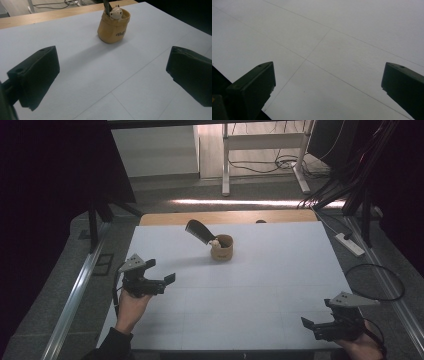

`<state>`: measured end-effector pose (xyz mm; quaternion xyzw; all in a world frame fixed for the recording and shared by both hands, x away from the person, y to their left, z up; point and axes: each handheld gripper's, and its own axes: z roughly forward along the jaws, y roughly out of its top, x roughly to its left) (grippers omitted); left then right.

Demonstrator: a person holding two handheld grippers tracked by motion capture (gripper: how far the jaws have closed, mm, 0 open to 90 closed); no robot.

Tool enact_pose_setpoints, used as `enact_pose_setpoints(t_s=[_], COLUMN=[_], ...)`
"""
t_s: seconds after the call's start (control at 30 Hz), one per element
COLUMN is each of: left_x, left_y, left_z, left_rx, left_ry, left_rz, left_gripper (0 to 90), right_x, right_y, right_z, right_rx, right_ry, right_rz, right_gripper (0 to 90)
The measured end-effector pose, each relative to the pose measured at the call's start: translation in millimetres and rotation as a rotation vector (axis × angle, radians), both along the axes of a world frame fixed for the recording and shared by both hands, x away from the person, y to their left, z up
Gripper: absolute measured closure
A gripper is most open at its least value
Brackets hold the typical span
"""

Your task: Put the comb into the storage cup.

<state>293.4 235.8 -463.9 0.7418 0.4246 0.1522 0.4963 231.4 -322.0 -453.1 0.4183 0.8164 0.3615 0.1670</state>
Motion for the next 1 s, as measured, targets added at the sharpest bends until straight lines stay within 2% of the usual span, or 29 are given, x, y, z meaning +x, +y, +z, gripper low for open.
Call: enact_pose_setpoints(t_s=[0.57, 1.0], left_x=[-26.3, -42.2], left_y=[2.9, 8.1], left_z=[-2.7, -1.5], left_rx=[0.044, 0.043], left_ry=[0.01, 0.024], left_rz=[-0.002, 0.019], left_gripper=[0.0, 0.0], right_x=[0.2, 0.3], right_y=[0.3, 0.8], right_z=[-0.2, -0.4], right_rx=[-0.003, -0.008], right_ry=[0.001, 0.001], right_rz=[-0.001, 0.0], right_gripper=[0.0, 0.0])
